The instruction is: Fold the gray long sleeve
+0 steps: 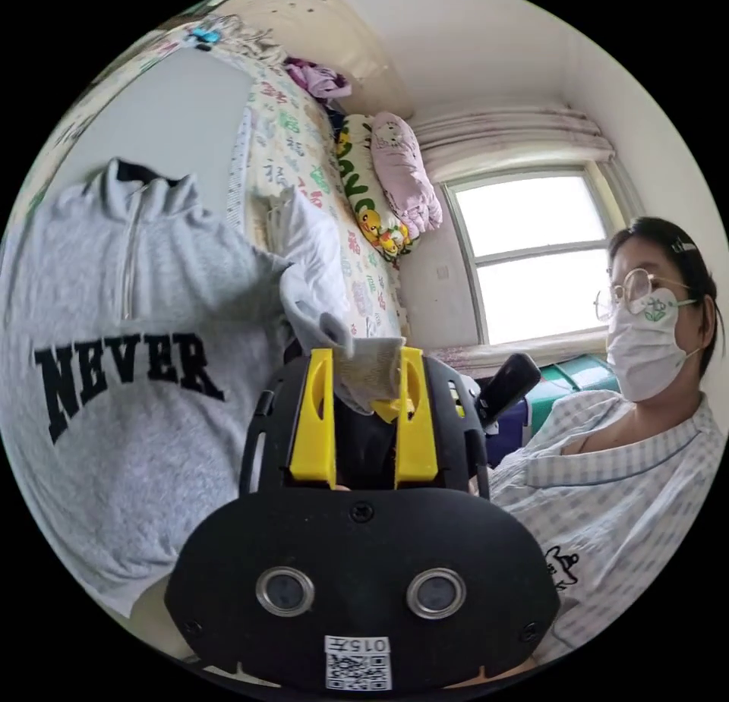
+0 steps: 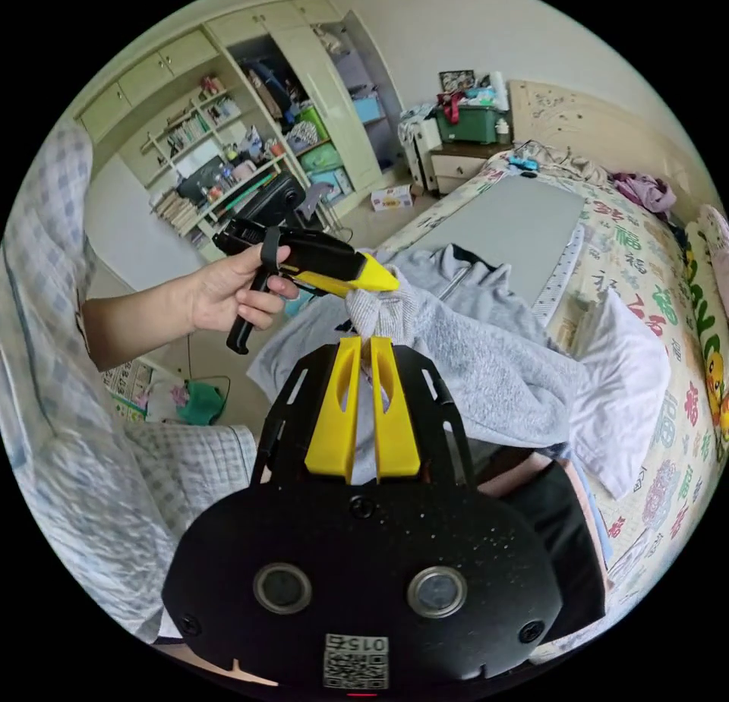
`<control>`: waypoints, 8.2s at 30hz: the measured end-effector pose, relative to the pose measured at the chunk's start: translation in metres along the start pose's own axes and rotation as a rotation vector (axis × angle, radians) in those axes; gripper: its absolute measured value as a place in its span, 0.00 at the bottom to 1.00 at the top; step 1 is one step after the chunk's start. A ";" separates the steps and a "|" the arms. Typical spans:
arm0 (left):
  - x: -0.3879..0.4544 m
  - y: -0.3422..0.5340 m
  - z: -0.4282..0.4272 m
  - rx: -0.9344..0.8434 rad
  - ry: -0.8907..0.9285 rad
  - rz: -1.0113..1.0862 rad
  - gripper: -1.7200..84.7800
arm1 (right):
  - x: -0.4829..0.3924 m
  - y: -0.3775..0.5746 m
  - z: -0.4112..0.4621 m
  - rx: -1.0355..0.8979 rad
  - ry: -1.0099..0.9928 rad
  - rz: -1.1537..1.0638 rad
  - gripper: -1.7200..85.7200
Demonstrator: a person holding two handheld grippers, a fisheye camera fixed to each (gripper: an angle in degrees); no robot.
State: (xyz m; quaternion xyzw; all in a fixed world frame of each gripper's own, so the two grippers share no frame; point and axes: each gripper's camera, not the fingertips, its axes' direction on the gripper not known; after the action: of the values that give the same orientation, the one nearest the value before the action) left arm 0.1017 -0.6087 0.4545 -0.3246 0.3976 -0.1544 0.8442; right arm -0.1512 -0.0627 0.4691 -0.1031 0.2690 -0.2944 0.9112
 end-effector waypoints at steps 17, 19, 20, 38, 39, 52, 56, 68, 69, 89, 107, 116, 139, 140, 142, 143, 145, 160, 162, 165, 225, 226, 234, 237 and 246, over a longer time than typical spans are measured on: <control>-0.212 0.167 -0.155 -0.064 -0.061 -0.376 0.02 | -0.080 -0.074 0.252 -0.551 -0.192 0.257 0.06; -0.225 0.172 -0.156 -0.105 -0.090 -0.410 0.01 | -0.055 -0.072 0.245 -0.549 -0.227 0.382 0.06; -0.227 0.173 -0.157 -0.117 -0.109 -0.420 0.01 | -0.047 -0.070 0.240 -0.538 -0.234 0.420 0.06; -0.156 -0.090 -0.053 -0.194 -0.273 -0.035 0.11 | 0.269 -0.022 0.084 0.068 -0.079 1.156 0.13; -0.155 -0.116 -0.025 -0.227 -0.296 -0.009 0.11 | 0.280 -0.025 0.085 0.081 -0.086 1.163 0.13; -0.111 -0.229 0.093 -0.496 -0.508 0.234 0.12 | 0.315 -0.038 0.063 0.176 -0.166 1.172 0.01; -0.104 -0.233 0.097 -0.472 -0.483 0.254 0.12 | 0.320 -0.040 0.057 0.170 -0.132 1.169 0.01; -0.076 -0.277 0.140 -0.705 -0.554 0.359 0.04 | 0.334 -0.049 0.016 0.206 -0.018 1.184 0.01; -0.075 -0.280 0.140 -0.732 -0.557 0.371 0.04 | 0.337 -0.050 0.016 0.194 -0.016 1.180 0.01; -0.072 -0.329 0.173 -0.587 -0.394 0.383 0.05 | 0.392 -0.052 -0.006 0.160 0.082 1.313 0.03; -0.153 -0.168 -0.032 -0.530 -0.320 0.010 0.09 | 0.321 -0.075 0.002 -0.132 -0.215 0.962 0.08; -0.219 0.004 -0.112 -0.397 -0.286 -0.295 0.09 | 0.254 -0.115 0.110 -0.231 -0.412 1.157 0.13; -0.258 -0.014 -0.064 -0.440 -0.204 -0.082 0.06 | 0.220 -0.110 0.143 -0.044 -0.159 1.387 0.11; -0.260 -0.014 -0.063 -0.438 -0.192 -0.097 0.08 | 0.222 -0.109 0.146 -0.041 -0.165 1.396 0.12; -0.271 -0.012 -0.056 -0.441 -0.143 -0.143 0.10 | 0.230 -0.103 0.163 -0.028 -0.197 1.435 0.14; -0.272 -0.011 -0.054 -0.446 -0.142 -0.148 0.09 | 0.232 -0.103 0.167 -0.023 -0.205 1.440 0.14; -0.275 -0.010 -0.043 -0.466 -0.184 -0.146 0.06 | 0.234 -0.103 0.180 -0.048 -0.197 1.434 0.10; -0.241 -0.033 -0.006 -0.615 -0.572 -0.060 0.02 | 0.219 -0.142 0.247 -0.407 -0.100 1.056 0.02; -0.238 -0.035 0.001 -0.640 -0.600 -0.057 0.02 | 0.206 -0.150 0.255 -0.440 -0.048 0.960 0.02; -0.230 -0.035 0.010 -0.650 -0.677 -0.032 0.02 | 0.178 -0.160 0.270 -0.471 0.061 0.777 0.02; -0.829 -0.012 -0.565 0.608 0.073 -0.779 0.14 | 0.106 -0.670 0.785 -0.885 -0.009 -0.106 0.13; -0.835 -0.010 -0.564 0.618 0.103 -0.778 0.14 | 0.101 -0.662 0.793 -0.925 -0.027 -0.137 0.11; -0.834 0.044 -0.575 0.902 0.384 -0.826 0.18 | 0.064 -0.649 0.671 -0.662 -0.149 -0.191 0.02; -0.810 0.054 -0.580 0.991 0.518 -0.759 0.25 | 0.033 -0.621 0.592 -0.558 -0.169 -0.253 0.02; -0.691 0.061 -0.566 0.710 0.693 -0.449 0.21 | -0.024 -0.502 0.415 -0.381 -0.223 -0.149 0.02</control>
State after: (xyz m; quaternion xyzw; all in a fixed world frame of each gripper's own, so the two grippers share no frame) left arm -0.7746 -0.4453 0.5405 -0.0266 0.4970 -0.5536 0.6677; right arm -0.1808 -0.4405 0.9995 -0.3244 0.2091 -0.2916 0.8752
